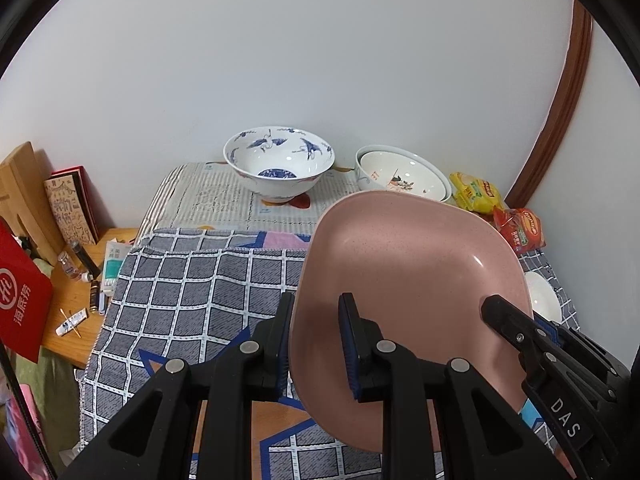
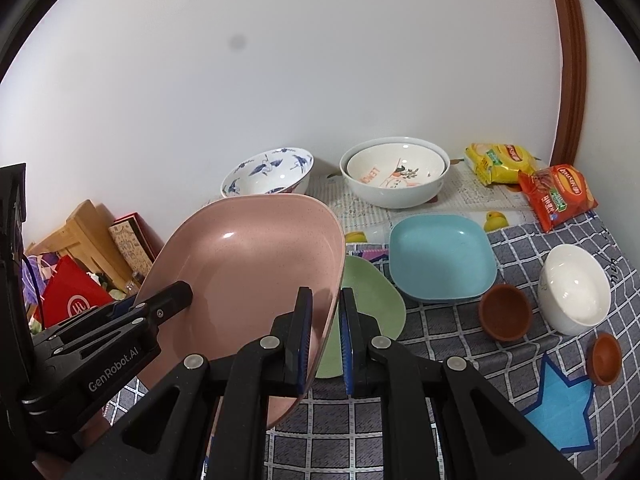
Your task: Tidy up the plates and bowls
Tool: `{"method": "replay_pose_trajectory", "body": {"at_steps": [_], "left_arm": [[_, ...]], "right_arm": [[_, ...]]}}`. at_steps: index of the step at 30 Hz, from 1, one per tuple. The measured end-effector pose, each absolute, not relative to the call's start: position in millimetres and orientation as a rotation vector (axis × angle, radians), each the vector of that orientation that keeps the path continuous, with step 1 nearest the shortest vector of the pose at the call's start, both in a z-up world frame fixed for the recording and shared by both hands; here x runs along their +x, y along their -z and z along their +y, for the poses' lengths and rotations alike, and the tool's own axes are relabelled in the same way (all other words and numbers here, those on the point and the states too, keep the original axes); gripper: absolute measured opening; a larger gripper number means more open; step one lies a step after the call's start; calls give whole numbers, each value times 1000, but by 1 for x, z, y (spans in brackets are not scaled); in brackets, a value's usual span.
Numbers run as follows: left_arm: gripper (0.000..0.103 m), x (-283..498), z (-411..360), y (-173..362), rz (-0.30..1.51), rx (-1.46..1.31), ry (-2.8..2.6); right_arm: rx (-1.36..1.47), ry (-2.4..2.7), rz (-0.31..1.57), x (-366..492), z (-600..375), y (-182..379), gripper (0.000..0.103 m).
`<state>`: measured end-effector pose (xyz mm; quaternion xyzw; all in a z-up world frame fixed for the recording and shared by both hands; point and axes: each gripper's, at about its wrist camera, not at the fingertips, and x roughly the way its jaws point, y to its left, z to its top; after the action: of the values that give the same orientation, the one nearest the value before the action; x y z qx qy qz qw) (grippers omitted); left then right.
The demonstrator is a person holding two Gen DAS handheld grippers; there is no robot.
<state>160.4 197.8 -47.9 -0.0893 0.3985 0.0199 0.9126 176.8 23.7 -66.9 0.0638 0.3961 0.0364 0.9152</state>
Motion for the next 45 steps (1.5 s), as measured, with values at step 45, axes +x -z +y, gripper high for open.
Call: {"method": "replay_pose_trajectory", "body": {"at_steps": [45], "left_arm": [[21,202,201,114,944,-208,-18]], "right_arm": [[140,-40,935,211,13,132,13]]}}
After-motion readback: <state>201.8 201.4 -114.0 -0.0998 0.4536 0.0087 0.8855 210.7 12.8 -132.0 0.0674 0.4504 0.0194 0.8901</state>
